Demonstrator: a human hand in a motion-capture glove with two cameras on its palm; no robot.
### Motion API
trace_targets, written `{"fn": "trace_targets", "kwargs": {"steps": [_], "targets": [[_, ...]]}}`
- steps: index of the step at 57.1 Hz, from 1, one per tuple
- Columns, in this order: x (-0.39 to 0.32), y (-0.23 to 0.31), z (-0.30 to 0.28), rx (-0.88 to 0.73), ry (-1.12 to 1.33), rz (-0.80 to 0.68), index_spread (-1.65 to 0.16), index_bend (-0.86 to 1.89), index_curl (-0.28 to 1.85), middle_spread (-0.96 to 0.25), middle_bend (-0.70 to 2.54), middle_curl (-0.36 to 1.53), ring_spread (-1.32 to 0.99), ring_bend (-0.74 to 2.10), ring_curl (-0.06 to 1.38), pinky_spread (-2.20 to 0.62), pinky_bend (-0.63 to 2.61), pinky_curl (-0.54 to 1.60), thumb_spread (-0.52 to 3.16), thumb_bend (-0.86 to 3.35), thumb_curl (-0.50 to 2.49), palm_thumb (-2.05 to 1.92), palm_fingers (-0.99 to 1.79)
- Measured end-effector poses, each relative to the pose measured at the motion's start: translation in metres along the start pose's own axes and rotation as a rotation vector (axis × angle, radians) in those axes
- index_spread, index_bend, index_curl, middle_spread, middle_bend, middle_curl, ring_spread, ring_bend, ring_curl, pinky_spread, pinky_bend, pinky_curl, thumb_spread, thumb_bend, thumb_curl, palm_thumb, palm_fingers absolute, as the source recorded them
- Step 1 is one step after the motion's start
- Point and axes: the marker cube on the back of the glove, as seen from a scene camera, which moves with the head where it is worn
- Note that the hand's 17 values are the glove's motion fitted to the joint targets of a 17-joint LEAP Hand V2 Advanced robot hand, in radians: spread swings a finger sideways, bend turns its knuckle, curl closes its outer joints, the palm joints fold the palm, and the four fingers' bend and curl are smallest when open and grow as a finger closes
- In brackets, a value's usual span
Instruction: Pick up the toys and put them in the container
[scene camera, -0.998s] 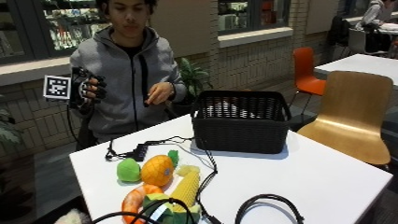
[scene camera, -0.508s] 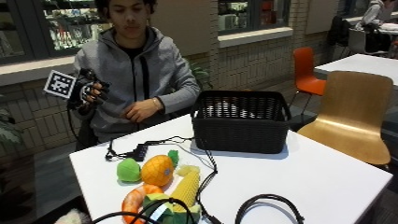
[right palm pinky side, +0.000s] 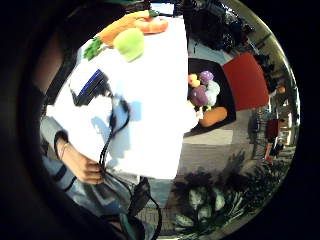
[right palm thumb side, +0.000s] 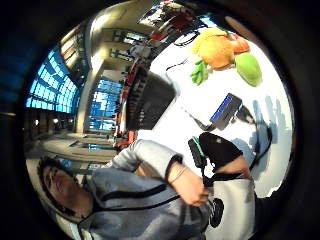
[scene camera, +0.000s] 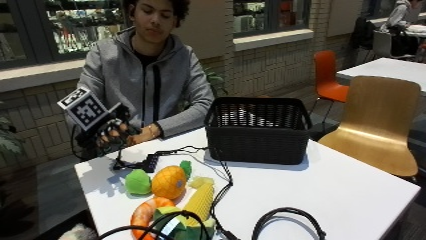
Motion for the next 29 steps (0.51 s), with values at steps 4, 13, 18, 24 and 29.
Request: {"fn": "trace_targets", "kwargs": {"steps": [4, 13, 18, 24, 29], "targets": [[0.019, -0.045, 0.012, -0.043, 0.048, -0.025, -0.29, 0.16, 0.31, -0.02, 0.19, 0.25, -0.05, 0.17, 0.12, -0.01, 0.56, 0.35, 1.36, 0.45, 0.27, 0.13, -0.14], [0.034, -0.08, 0.054, -0.112, 0.053, 0.16, -0.3, 0.17, 0.32, -0.01, 0.13, 0.25, -0.04, 0.15, 0.12, 0.0, 0.57, 0.35, 1.33, 0.42, 0.28, 0.18, -0.17], [0.038, -0.094, 0.066, -0.099, 0.06, 0.18, -0.3, 0.17, 0.33, -0.01, 0.12, 0.24, -0.03, 0.15, 0.12, 0.0, 0.59, 0.36, 1.31, 0.4, 0.28, 0.2, -0.16], [0.041, -0.104, 0.073, -0.06, 0.079, 0.197, -0.3, 0.27, 0.37, -0.01, 0.14, 0.23, -0.03, 0.14, 0.12, 0.01, 0.58, 0.36, 1.3, 0.38, 0.29, 0.24, -0.07], [0.045, -0.108, 0.082, -0.07, 0.098, 0.216, -0.3, 0.37, 0.4, -0.02, 0.18, 0.25, -0.04, 0.17, 0.11, 0.0, 0.6, 0.36, 1.3, 0.4, 0.3, 0.3, 0.08]]}}
